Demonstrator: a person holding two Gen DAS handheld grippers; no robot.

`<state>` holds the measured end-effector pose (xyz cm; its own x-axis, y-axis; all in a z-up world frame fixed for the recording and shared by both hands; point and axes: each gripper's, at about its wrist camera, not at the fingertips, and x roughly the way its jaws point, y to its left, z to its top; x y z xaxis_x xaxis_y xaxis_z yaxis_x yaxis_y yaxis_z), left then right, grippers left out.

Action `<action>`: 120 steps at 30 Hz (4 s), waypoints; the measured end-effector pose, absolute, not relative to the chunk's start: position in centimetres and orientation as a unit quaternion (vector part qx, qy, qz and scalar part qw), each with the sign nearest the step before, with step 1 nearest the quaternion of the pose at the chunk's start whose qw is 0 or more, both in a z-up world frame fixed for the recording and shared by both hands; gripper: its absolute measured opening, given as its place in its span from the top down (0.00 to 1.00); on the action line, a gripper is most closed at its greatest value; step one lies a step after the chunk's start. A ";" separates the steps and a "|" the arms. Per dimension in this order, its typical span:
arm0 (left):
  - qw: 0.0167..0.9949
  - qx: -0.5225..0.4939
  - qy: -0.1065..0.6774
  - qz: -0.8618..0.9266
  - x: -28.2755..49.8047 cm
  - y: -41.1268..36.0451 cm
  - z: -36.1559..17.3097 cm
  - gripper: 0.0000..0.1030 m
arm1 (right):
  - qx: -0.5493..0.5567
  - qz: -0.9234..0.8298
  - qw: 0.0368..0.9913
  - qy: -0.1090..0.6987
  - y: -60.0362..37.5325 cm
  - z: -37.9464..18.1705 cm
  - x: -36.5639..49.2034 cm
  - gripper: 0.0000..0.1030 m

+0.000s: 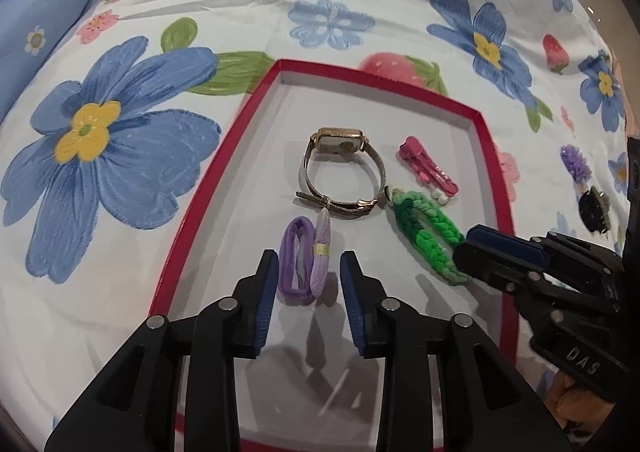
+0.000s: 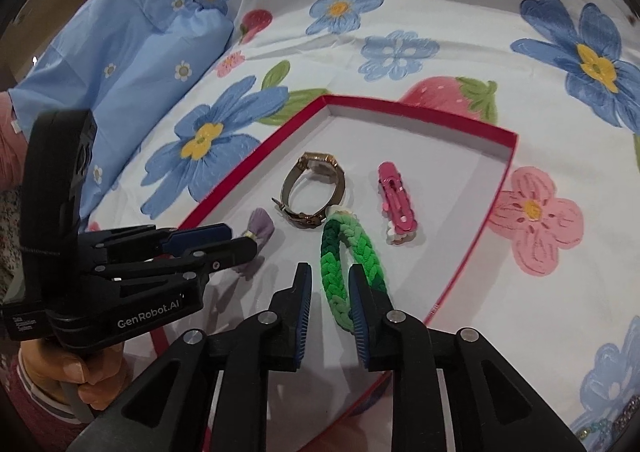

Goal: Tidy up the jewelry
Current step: 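Open both grippers to drop the hair tie and scrunchie in the tray, then move both open grippers back over the remaining jewelry pile, then grasp the beaded bracelet with the left gripper while the right grasps the yellow claw clip, then carry the bracelet into the tray with the left gripper while the right carries the claw clip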

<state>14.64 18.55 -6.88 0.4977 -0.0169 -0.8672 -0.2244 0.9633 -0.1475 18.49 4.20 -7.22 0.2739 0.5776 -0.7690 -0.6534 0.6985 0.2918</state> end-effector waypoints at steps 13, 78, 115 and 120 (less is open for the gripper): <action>0.874 -0.182 0.448 0.042 11.0 16.6 -2.9 0.54 | 0.033 0.368 0.832 0.413 -3.4 -2.6 16.1 0.56; 0.837 0.010 0.524 -0.157 17.0 -7.6 -7.8 0.77 | 0.072 0.177 0.873 0.448 -25.2 -6.8 12.3 0.54; 0.894 -0.063 0.421 -0.141 10.1 0.3 1.6 0.94 | 0.051 0.246 0.879 0.405 -19.8 -2.0 10.0 0.66; 0.900 -0.079 0.411 -0.122 9.0 2.8 2.3 0.94 | 0.042 0.263 0.875 0.405 -17.8 -1.9 9.7 0.66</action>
